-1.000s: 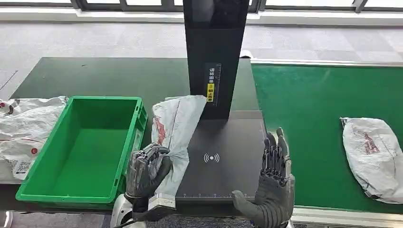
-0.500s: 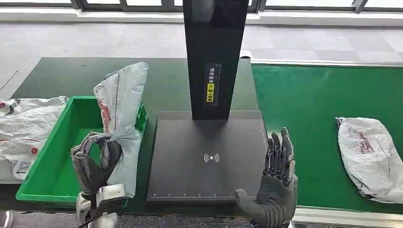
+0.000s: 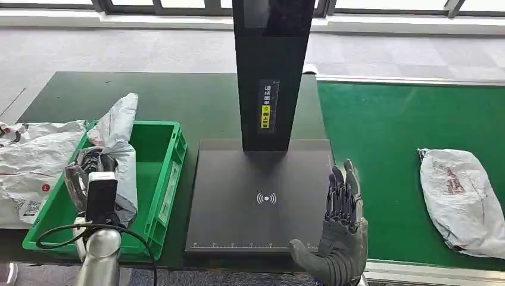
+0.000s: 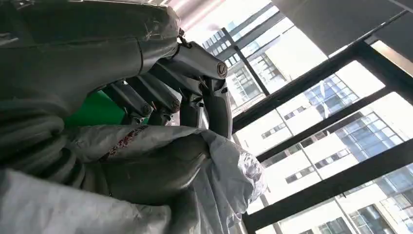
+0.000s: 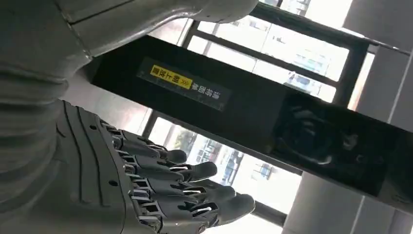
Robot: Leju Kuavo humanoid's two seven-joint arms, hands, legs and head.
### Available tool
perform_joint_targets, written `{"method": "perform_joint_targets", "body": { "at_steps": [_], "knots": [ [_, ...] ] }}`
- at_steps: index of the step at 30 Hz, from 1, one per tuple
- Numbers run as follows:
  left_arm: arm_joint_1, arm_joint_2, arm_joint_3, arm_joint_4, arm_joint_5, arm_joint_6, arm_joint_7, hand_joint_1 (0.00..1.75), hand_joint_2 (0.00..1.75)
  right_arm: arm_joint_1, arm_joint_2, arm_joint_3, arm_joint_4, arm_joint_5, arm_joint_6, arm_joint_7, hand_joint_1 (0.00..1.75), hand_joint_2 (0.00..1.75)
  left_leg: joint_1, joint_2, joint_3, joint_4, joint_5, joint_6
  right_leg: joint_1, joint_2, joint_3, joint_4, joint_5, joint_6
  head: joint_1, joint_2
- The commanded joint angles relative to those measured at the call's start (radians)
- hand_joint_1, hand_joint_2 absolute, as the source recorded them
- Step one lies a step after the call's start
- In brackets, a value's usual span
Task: Moved the parcel from conveyor to table for the left to box.
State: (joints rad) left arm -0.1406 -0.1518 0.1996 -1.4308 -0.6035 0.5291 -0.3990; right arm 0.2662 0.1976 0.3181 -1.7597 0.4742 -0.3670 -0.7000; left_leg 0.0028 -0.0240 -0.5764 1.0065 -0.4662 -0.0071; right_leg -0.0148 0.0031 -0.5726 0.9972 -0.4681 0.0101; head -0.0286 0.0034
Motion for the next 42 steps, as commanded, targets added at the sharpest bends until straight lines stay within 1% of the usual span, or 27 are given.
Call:
{"method": "perform_joint_targets", "body": {
  "at_steps": [1, 2, 3, 4, 6, 7, 8, 9, 10, 11, 13, 15, 18, 19, 20, 22, 28, 29, 31, 32, 33, 34, 35, 39, 40, 41, 42],
  "knots": [
    [-0.035, 0.004, 0.130, 0.200, 0.029, -0.022, -0.023, 1.75, 1.75, -0.018, 0.000, -0.043, 0.045, 0.000, 0.007, 0.002, 0.00, 1.75, 0.000, 0.005, 0.005, -0.004, 0.001, -0.001, 0.000, 0.002, 0.003, -0.002, 0.001, -0.001, 0.000, 0.000],
    [-0.032, 0.001, 0.129, 0.194, 0.029, -0.024, -0.024, 1.75, 1.75, -0.018, 0.000, -0.043, 0.046, 0.001, 0.007, 0.002, 0.00, 1.75, 0.000, 0.006, 0.004, -0.005, 0.001, -0.002, 0.000, 0.004, 0.005, -0.003, 0.002, -0.001, 0.000, 0.000],
    [-0.032, 0.001, 0.129, 0.194, 0.029, -0.024, -0.024, 1.75, 1.75, -0.018, 0.000, -0.043, 0.046, 0.001, 0.007, 0.002, 0.00, 1.75, -0.001, 0.004, 0.007, -0.003, -0.008, -0.001, 0.000, 0.002, 0.011, 0.000, -0.007, -0.002, 0.000, 0.000],
    [-0.025, -0.005, 0.126, 0.180, 0.027, -0.022, -0.023, 1.75, 1.75, -0.020, 0.001, -0.044, 0.048, 0.001, 0.007, 0.002, 0.00, 1.75, 0.000, 0.006, 0.006, -0.004, -0.009, -0.003, 0.001, 0.003, 0.010, -0.001, -0.008, -0.004, 0.000, 0.000],
    [-0.025, -0.005, 0.126, 0.180, 0.027, -0.022, -0.023, 1.75, 1.75, -0.020, 0.001, -0.044, 0.048, 0.001, 0.007, 0.002, 0.00, 1.75, -0.001, 0.003, 0.014, -0.006, -0.012, -0.003, 0.000, 0.001, 0.017, -0.001, -0.011, -0.003, 0.000, 0.000],
    [-0.025, -0.005, 0.126, 0.180, 0.027, -0.022, -0.023, 1.75, 1.75, -0.020, 0.001, -0.044, 0.048, 0.001, 0.007, 0.002, 0.00, 1.75, 0.000, 0.005, 0.012, -0.007, -0.010, -0.004, 0.000, 0.002, 0.016, -0.002, -0.009, -0.003, 0.000, 0.000],
    [-0.012, -0.014, 0.125, 0.148, 0.032, -0.018, -0.027, 0.66, 1.75, -0.022, 0.002, -0.045, 0.049, 0.001, 0.009, 0.002, 0.00, 1.75, -0.001, 0.003, 0.018, -0.007, -0.008, -0.002, 0.000, 0.001, 0.021, -0.001, -0.006, -0.004, 0.000, 0.000],
    [-0.006, -0.017, 0.123, 0.138, 0.034, -0.016, -0.028, 0.00, 1.75, -0.025, 0.002, -0.045, 0.050, 0.001, 0.009, 0.002, 0.00, 1.75, 0.000, 0.004, 0.014, -0.009, -0.004, -0.005, 0.001, 0.002, 0.017, -0.003, -0.005, -0.006, 0.000, 0.000],
    [0.009, -0.027, 0.120, 0.111, 0.038, -0.008, -0.032, 0.00, 1.75, -0.028, 0.002, -0.046, 0.053, -0.001, 0.009, 0.002, 0.00, 1.75, 0.000, 0.004, 0.016, -0.008, -0.005, -0.006, 0.001, 0.002, 0.018, -0.002, -0.006, -0.005, 0.000, 0.000],
    [0.026, -0.035, 0.111, 0.082, 0.045, -0.004, -0.039, 0.00, 0.00, -0.031, 0.002, -0.047, 0.056, -0.003, 0.006, 0.002, 0.00, 1.75, 0.000, 0.006, 0.017, -0.010, -0.004, -0.006, 0.001, 0.003, 0.019, -0.003, -0.005, -0.006, 0.000, 0.000],
    [0.050, -0.045, 0.093, 0.042, 0.058, 0.002, -0.048, 0.00, 0.00, -0.033, -0.001, -0.046, 0.058, -0.006, -0.002, 0.002, 0.00, 1.75, 0.000, 0.007, 0.018, -0.010, -0.005, -0.006, 0.001, 0.004, 0.020, -0.003, -0.006, -0.006, 0.000, 0.000],
    [0.061, -0.045, 0.072, 0.022, 0.065, 0.001, -0.049, 0.00, 0.00, -0.031, -0.002, -0.045, 0.057, -0.010, -0.011, 0.002, 0.00, 1.75, 0.000, 0.005, 0.023, -0.010, -0.009, -0.007, 0.001, 0.003, 0.025, -0.001, -0.009, -0.007, 0.000, 0.000],
    [0.067, -0.045, 0.044, 0.005, 0.067, 0.007, -0.047, 0.00, 0.00, -0.025, -0.004, -0.043, 0.051, -0.017, -0.023, 0.002, 0.00, 1.75, 0.000, 0.007, 0.022, -0.011, -0.008, -0.008, 0.001, 0.004, 0.024, -0.003, -0.009, -0.008, 0.000, 0.000],
    [0.067, -0.045, 0.044, 0.005, 0.067, 0.007, -0.047, 0.00, 0.00, -0.025, -0.004, -0.043, 0.051, -0.017, -0.023, 0.002, 0.00, 1.75, -0.001, 0.006, 0.024, -0.011, -0.009, -0.009, 0.001, 0.003, 0.025, -0.002, -0.010, -0.008, 0.000, 0.000],
    [0.067, -0.046, 0.038, 0.003, 0.069, 0.008, -0.045, 0.00, 0.00, -0.024, -0.005, -0.043, 0.048, -0.017, -0.026, 0.002, 0.00, 1.75, -0.001, 0.004, 0.032, -0.011, -0.008, -0.009, 0.000, 0.002, 0.025, -0.001, -0.011, -0.008, 0.000, 0.000],
    [0.065, -0.047, 0.037, 0.002, 0.069, 0.008, -0.045, 0.00, 0.00, -0.024, -0.004, -0.043, 0.048, -0.017, -0.027, 0.002, 0.00, 1.75, -0.001, 0.004, 0.034, -0.010, -0.009, -0.009, 0.001, 0.002, 0.027, -0.001, -0.011, -0.009, 0.000, 0.000],
    [0.096, -0.067, 0.021, -0.063, 0.103, 0.042, -0.058, 0.00, 0.00, -0.028, -0.007, -0.055, 0.050, -0.011, -0.043, 0.002, 0.00, 1.75, 0.000, 0.005, 0.031, -0.010, -0.010, -0.008, 0.001, 0.003, 0.023, -0.001, -0.011, -0.008, 0.000, 0.000],
    [0.115, -0.085, 0.020, -0.111, 0.186, 0.050, -0.113, 0.00, 0.00, -0.025, 0.002, -0.079, 0.050, -0.007, -0.059, 0.002, 0.00, 1.75, 0.001, 0.007, 0.029, -0.010, -0.009, -0.008, 0.001, 0.003, 0.022, -0.002, -0.010, -0.008, 0.000, 0.000],
    [0.148, -0.095, 0.001, -0.155, 0.267, 0.033, -0.162, 0.00, 0.00, -0.026, 0.008, -0.115, 0.054, 0.002, -0.065, 0.002, 0.00, 1.75, 0.000, 0.004, 0.031, -0.009, -0.011, -0.008, 0.001, 0.002, 0.024, -0.001, -0.012, -0.008, 0.000, 0.000],
    [0.177, -0.099, -0.040, -0.187, 0.270, 0.019, -0.173, 0.00, 0.00, -0.025, 0.016, -0.157, 0.061, 0.034, -0.075, 0.012, 0.00, 1.75, 0.001, 0.005, 0.030, -0.009, -0.010, -0.008, 0.001, 0.003, 0.023, -0.002, -0.011, -0.008, 0.000, 0.000],
    [0.191, -0.106, -0.070, -0.201, 0.265, 0.017, -0.178, 0.00, 0.00, -0.024, 0.024, -0.194, 0.076, 0.113, -0.102, 0.061, 0.00, 1.75, 0.000, 0.004, 0.030, -0.009, -0.011, -0.008, 0.001, 0.002, 0.023, -0.001, -0.012, -0.008, 0.000, 0.000],
    [0.198, -0.111, -0.085, -0.208, 0.262, 0.021, -0.179, 0.00, 0.00, -0.024, 0.024, -0.204, 0.074, 0.117, -0.101, 0.065, 0.00, 1.75, 0.001, 0.004, 0.029, -0.009, -0.011, -0.008, 0.001, 0.002, 0.022, -0.002, -0.011, -0.008, 0.000, 0.000],
    [0.209, -0.125, -0.112, -0.229, 0.278, 0.047, -0.198, 0.00, 0.00, -0.027, 0.030, -0.239, 0.088, 0.170, -0.119, 0.087, 0.00, 1.75, 0.000, 0.004, 0.028, -0.008, -0.011, -0.008, 0.001, 0.001, 0.021, -0.001, -0.012, -0.007, 0.000, 0.000],
    [0.218, -0.128, -0.131, -0.239, 0.277, 0.055, -0.199, 0.00, 0.00, -0.031, 0.031, -0.251, 0.094, 0.175, -0.121, 0.087, 0.00, 1.75, 0.001, 0.003, 0.025, -0.008, -0.010, -0.007, 0.002, 0.001, 0.020, -0.003, -0.011, -0.007, 0.000, 0.000],
    [0.218, -0.128, -0.131, -0.239, 0.277, 0.055, -0.199, 0.00, 0.00, -0.031, 0.031, -0.251, 0.094, 0.175, -0.121, 0.087, 0.00, 1.75, 0.000, 0.005, 0.026, -0.007, -0.012, -0.007, 0.001, 0.003, 0.020, -0.001, -0.012, -0.007, 0.000, 0.000],
    [0.222, -0.139, -0.133, -0.255, 0.295, 0.093, -0.228, 0.00, 0.00, -0.037, 0.042, -0.284, 0.115, 0.271, -0.157, 0.160, 0.00, 1.75, 0.001, 0.006, 0.026, -0.008, -0.012, -0.007, 0.001, 0.003, 0.019, -0.002, -0.011, -0.007, 0.000, 0.000],
    [0.239, -0.142, -0.161, -0.272, 0.303, 0.108, -0.235, 0.00, 0.00, -0.048, 0.037, -0.304, 0.128, 0.277, -0.165, 0.184, 0.00, 1.75, 0.000, 0.004, 0.026, -0.007, -0.012, -0.007, 0.001, 0.003, 0.020, -0.001, -0.012, -0.007, 0.000, 0.000]
  ]
}}
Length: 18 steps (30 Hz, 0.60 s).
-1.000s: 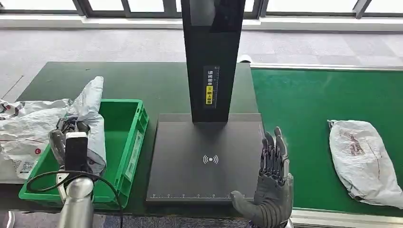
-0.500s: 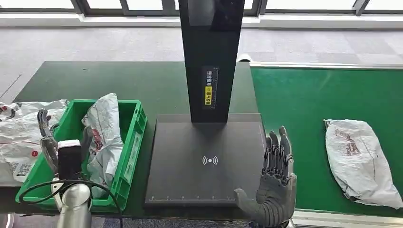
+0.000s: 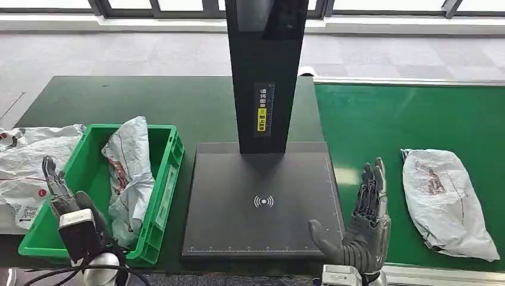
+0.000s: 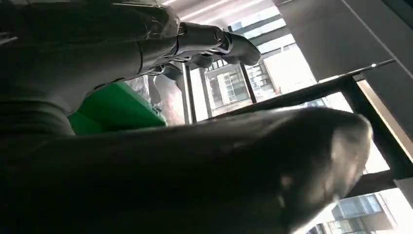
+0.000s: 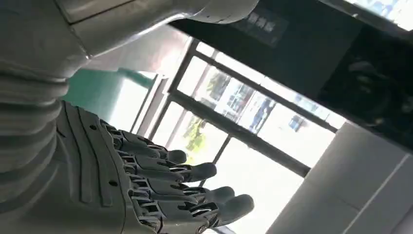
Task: Moved the parcel from conveyor to table for the left to box.
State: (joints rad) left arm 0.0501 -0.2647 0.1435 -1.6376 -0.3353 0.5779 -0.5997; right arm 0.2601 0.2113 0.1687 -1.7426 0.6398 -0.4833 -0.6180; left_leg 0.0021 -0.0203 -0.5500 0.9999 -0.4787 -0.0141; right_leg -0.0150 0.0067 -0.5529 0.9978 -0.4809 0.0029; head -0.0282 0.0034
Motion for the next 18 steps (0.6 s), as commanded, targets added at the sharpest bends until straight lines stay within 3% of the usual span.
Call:
{"method": "perform_joint_targets", "body": {
  "at_steps": [1, 4, 7, 8, 11, 15, 18],
  "knots": [
    [0.061, -0.030, -0.138, -0.079, 0.047, 0.073, -0.031, 0.00, 0.00, -0.053, 0.019, -0.194, 0.132, 0.141, -0.063, 0.134, 0.00, 1.75, 0.001, 0.002, -0.001, -0.001, 0.001, 0.000, 0.002, -0.001, 0.000, -0.003, 0.002, 0.000, 0.000, 0.000],
    [0.066, -0.012, -0.222, -0.055, 0.074, 0.099, -0.005, 0.00, 0.00, -0.082, 0.016, -0.328, 0.181, 0.291, -0.101, 0.205, 0.00, 1.75, 0.001, 0.001, -0.001, -0.002, 0.001, 0.000, 0.002, -0.002, 0.000, -0.004, 0.002, 0.000, 0.000, 0.000],
    [0.051, -0.005, -0.230, -0.029, 0.080, 0.095, -0.006, 0.00, 0.00, -0.092, 0.009, -0.361, 0.196, 0.318, -0.092, 0.217, 0.00, 1.75, 0.001, -0.002, -0.001, -0.002, 0.002, 0.000, 0.001, -0.004, 0.000, -0.005, 0.002, 0.000, 0.000, 0.000],
    [0.040, 0.010, -0.233, -0.012, 0.140, 0.029, 0.006, 0.00, 0.00, -0.103, 0.015, -0.399, 0.218, 0.449, -0.100, 0.296, 0.00, 1.75, 0.001, -0.001, -0.001, -0.001, 0.001, 0.000, 0.001, -0.003, 0.000, -0.004, 0.002, 0.000, 0.000, 0.000],
    [0.000, 0.013, -0.213, 0.054, 0.166, -0.054, -0.024, 0.00, 0.00, -0.163, -0.021, -0.483, 0.321, 0.572, -0.055, 0.388, 0.00, 1.75, 0.001, 0.001, -0.001, -0.003, 0.002, 0.000, 0.001, -0.001, 0.000, -0.006, 0.003, 0.000, 0.000, 0.000],
    [-0.025, 0.009, -0.201, 0.096, 0.154, -0.111, -0.027, 0.00, 0.00, -0.221, -0.077, -0.553, 0.464, 0.626, -0.017, 0.424, 0.00, 1.75, 0.001, 0.000, 0.000, -0.002, 0.001, 0.000, 0.001, -0.002, 0.000, -0.005, 0.002, 0.001, 0.000, 0.000],
    [-0.043, 0.007, -0.188, 0.123, 0.152, -0.126, -0.025, 0.00, 0.00, -0.293, -0.167, -0.610, 0.667, 0.615, -0.023, 0.451, 0.00, 1.75, 0.001, 0.001, 0.000, -0.001, 0.000, 0.001, 0.001, -0.001, 0.001, -0.004, 0.002, 0.001, 0.000, 0.000]
  ]
}}
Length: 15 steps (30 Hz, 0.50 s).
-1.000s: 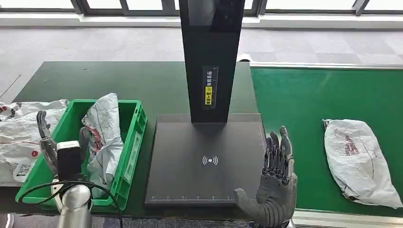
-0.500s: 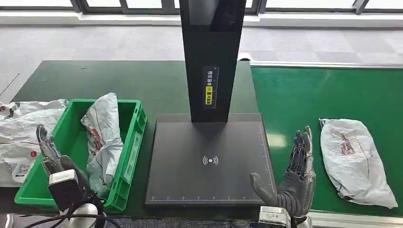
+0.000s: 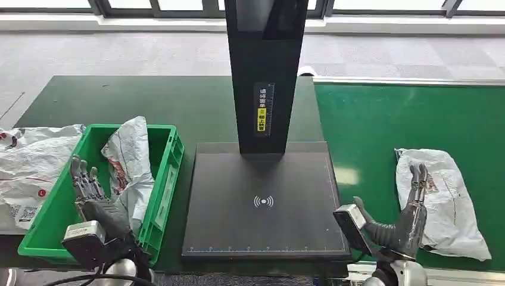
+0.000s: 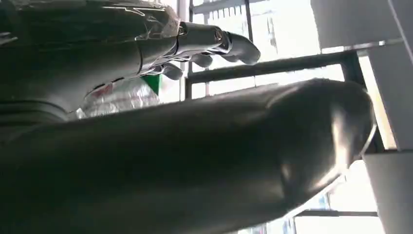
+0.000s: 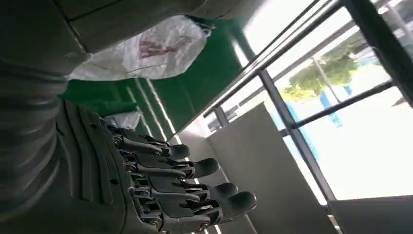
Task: Moved the parcel from conveyor to table for the left to box.
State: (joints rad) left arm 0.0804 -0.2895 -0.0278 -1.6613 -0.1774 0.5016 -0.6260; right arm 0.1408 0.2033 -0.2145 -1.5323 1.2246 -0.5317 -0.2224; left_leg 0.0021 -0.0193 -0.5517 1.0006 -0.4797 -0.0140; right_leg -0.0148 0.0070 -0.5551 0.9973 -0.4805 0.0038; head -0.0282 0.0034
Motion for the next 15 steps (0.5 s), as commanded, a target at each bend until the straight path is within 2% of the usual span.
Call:
{"method": "perform_joint_targets", "body": {
  "at_steps": [1, 5, 7, 10, 15],
  "knots": [
    [-0.079, 0.032, -0.014, 0.155, -0.006, -0.050, 0.000, 0.00, 0.00, -0.199, -0.180, -0.239, 0.519, 0.024, 0.003, 0.040, 0.00, 1.75, 0.001, 0.001, 0.002, -0.004, 0.003, 0.001, 0.002, -0.002, 0.004, -0.007, 0.004, 0.001, 0.000, 0.000],
    [-0.080, 0.032, -0.013, 0.157, -0.006, -0.051, -0.002, 0.00, 0.00, -0.210, -0.185, -0.243, 0.545, 0.019, -0.009, 0.029, 0.00, 1.75, 0.000, 0.000, 0.001, -0.002, 0.002, 0.001, 0.000, -0.002, 0.002, -0.004, 0.003, 0.001, 0.000, 0.000],
    [-0.088, 0.037, -0.016, 0.163, -0.003, -0.058, 0.000, 0.00, 0.00, -0.225, -0.196, -0.255, 0.581, 0.033, 0.018, 0.068, 0.00, 1.75, 0.001, 0.000, -0.001, -0.001, 0.002, 0.001, 0.001, -0.001, 0.001, -0.004, 0.003, 0.001, 0.000, 0.000],
    [-0.103, 0.039, -0.011, 0.182, 0.009, -0.061, -0.001, 0.00, 0.00, -0.277, -0.227, -0.267, 0.718, 0.027, -0.004, 0.068, 0.00, 1.75, 0.001, 0.002, 0.000, -0.001, 0.001, 0.001, 0.001, 0.001, 0.001, -0.003, 0.003, 0.001, 0.000, 0.000],
    [-0.101, 0.039, -0.010, 0.181, 0.012, -0.063, -0.002, 0.00, 0.00, -0.288, -0.229, -0.271, 0.746, 0.030, -0.002, 0.080, 0.00, 1.75, 0.001, 0.002, -0.002, 0.000, 0.001, 0.001, 0.001, 0.000, -0.001, -0.003, 0.003, 0.001, 0.000, 0.000]
  ]
}}
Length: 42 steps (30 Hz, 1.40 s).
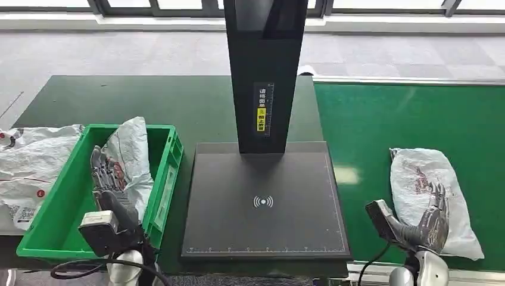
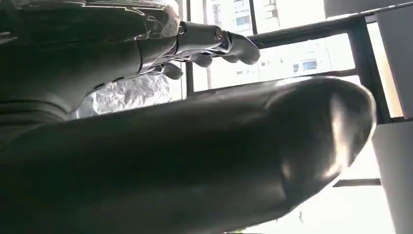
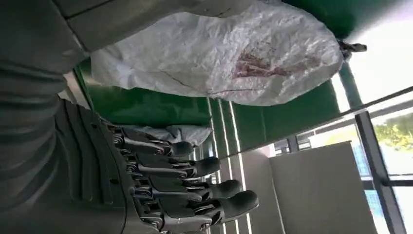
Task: Moved the parcel from conveyor to table for the left to box.
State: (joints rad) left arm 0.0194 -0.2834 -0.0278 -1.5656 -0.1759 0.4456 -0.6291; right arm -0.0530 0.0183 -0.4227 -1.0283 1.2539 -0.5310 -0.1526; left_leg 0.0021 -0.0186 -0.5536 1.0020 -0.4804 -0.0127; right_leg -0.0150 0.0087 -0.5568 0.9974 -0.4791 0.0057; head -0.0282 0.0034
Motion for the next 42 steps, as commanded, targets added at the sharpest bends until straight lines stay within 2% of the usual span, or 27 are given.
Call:
{"method": "perform_joint_targets", "body": {
  "at_steps": [1, 2, 5, 9, 25, 27, 30, 31, 34, 35, 39, 40, 42],
  "knots": [
    [-0.041, 0.032, -0.009, 0.087, 0.011, -0.006, 0.001, 0.00, 0.00, -0.100, -0.050, -0.060, 0.259, 0.017, -0.004, 0.026, 0.00, 1.75, 0.000, 0.001, 0.000, -0.001, 0.001, 0.000, 0.001, -0.001, 0.001, -0.002, 0.001, 0.000, 0.000, 0.000],
    [-0.043, 0.031, -0.008, 0.089, 0.011, -0.007, 0.000, 0.00, 0.00, -0.117, -0.061, -0.057, 0.299, 0.045, -0.008, 0.059, 0.00, 1.75, 0.001, 0.002, 0.000, -0.002, 0.002, 0.000, 0.001, 0.000, 0.001, -0.003, 0.002, -0.001, 0.000, 0.000],
    [-0.047, 0.028, -0.007, 0.085, 0.005, -0.006, -0.001, 0.00, 0.00, -0.162, -0.089, -0.068, 0.394, 0.055, -0.035, 0.070, 0.00, 1.75, 0.001, 0.005, 0.000, -0.003, 0.002, 0.000, 0.002, 0.001, 0.001, -0.005, 0.004, -0.001, 0.000, 0.000],
    [-0.045, 0.030, -0.003, 0.073, -0.004, 0.005, 0.002, 0.00, 0.00, -0.229, -0.124, -0.070, 0.479, 0.074, -0.017, 0.087, 0.00, 1.75, 0.000, 0.003, -0.001, -0.001, 0.001, 0.000, 0.000, 0.001, -0.001, -0.002, 0.002, 0.000, 0.000, 0.000],
    [-0.043, 0.030, -0.002, 0.072, -0.004, 0.005, 0.002, 0.00, 0.00, -0.231, -0.124, -0.069, 0.488, 0.077, -0.017, 0.088, 0.00, 1.75, 0.000, 0.003, -0.001, 0.000, 0.001, 0.000, 0.000, 0.001, -0.001, -0.001, 0.002, 0.000, 0.000, 0.000],
    [-0.040, 0.032, 0.003, 0.073, -0.004, 0.008, 0.002, 0.00, 0.00, -0.252, -0.141, -0.080, 0.535, 0.087, -0.012, 0.133, 0.00, 1.75, 0.001, 0.004, -0.002, -0.001, 0.002, 0.000, 0.001, 0.001, -0.001, -0.003, 0.004, 0.000, 0.000, 0.000],
    [-0.040, 0.032, 0.004, 0.074, -0.004, 0.008, 0.003, 0.00, 0.00, -0.252, -0.147, -0.084, 0.542, 0.085, -0.014, 0.128, 0.00, 1.75, 0.000, 0.003, -0.001, -0.001, 0.001, 0.000, 0.000, 0.000, -0.001, -0.002, 0.002, 0.000, 0.000, 0.000],
    [-0.041, 0.033, 0.003, 0.075, -0.004, 0.007, 0.006, 0.00, 0.00, -0.252, -0.154, -0.088, 0.554, 0.102, -0.010, 0.175, 0.00, 1.75, 0.000, 0.002, -0.001, 0.000, 0.001, 0.000, 0.000, 0.000, -0.001, -0.001, 0.002, 0.000, 0.000, 0.000],
    [-0.047, 0.040, -0.003, 0.083, -0.007, -0.007, 0.019, 0.00, 0.00, -0.233, -0.165, -0.115, 0.560, 0.097, 0.041, 0.213, 0.00, 1.75, 0.001, 0.002, -0.001, -0.002, 0.002, 0.000, 0.001, 0.000, 0.000, -0.003, 0.003, 0.000, 0.000, 0.000],
    [-0.049, 0.041, -0.003, 0.087, -0.005, -0.013, 0.021, 0.00, 0.00, -0.221, -0.164, -0.125, 0.557, 0.098, 0.066, 0.225, 0.00, 0.00, 0.000, 0.001, -0.002, -0.001, 0.001, 0.000, 0.000, -0.001, 0.000, -0.002, 0.002, 0.000, 0.000, 0.000],
    [-0.067, 0.046, 0.002, 0.113, 0.012, -0.056, 0.044, 0.00, 0.00, -0.174, -0.157, -0.131, 0.539, 0.140, 0.168, 0.279, 0.00, 0.00, 0.001, -0.001, -0.001, -0.002, 0.002, 0.000, 0.001, -0.003, 0.001, -0.004, 0.002, 0.000, 0.000, 0.000],
    [-0.069, 0.047, 0.004, 0.116, 0.012, -0.059, 0.044, 0.00, 0.00, -0.166, -0.155, -0.134, 0.544, 0.140, 0.177, 0.280, 0.00, 1.75, 0.001, -0.002, -0.001, -0.001, 0.002, 0.000, 0.001, -0.003, 0.001, -0.003, 0.002, 0.000, 0.000, 0.000],
    [-0.066, 0.044, 0.011, 0.112, 0.012, -0.064, 0.043, 0.00, 0.00, -0.163, -0.146, -0.133, 0.547, 0.142, 0.206, 0.265, 0.03, 1.75, 0.001, -0.001, -0.001, -0.001, 0.001, 0.000, 0.001, -0.003, 0.001, -0.003, 0.002, 0.000, 0.000, 0.000]
  ]
}}
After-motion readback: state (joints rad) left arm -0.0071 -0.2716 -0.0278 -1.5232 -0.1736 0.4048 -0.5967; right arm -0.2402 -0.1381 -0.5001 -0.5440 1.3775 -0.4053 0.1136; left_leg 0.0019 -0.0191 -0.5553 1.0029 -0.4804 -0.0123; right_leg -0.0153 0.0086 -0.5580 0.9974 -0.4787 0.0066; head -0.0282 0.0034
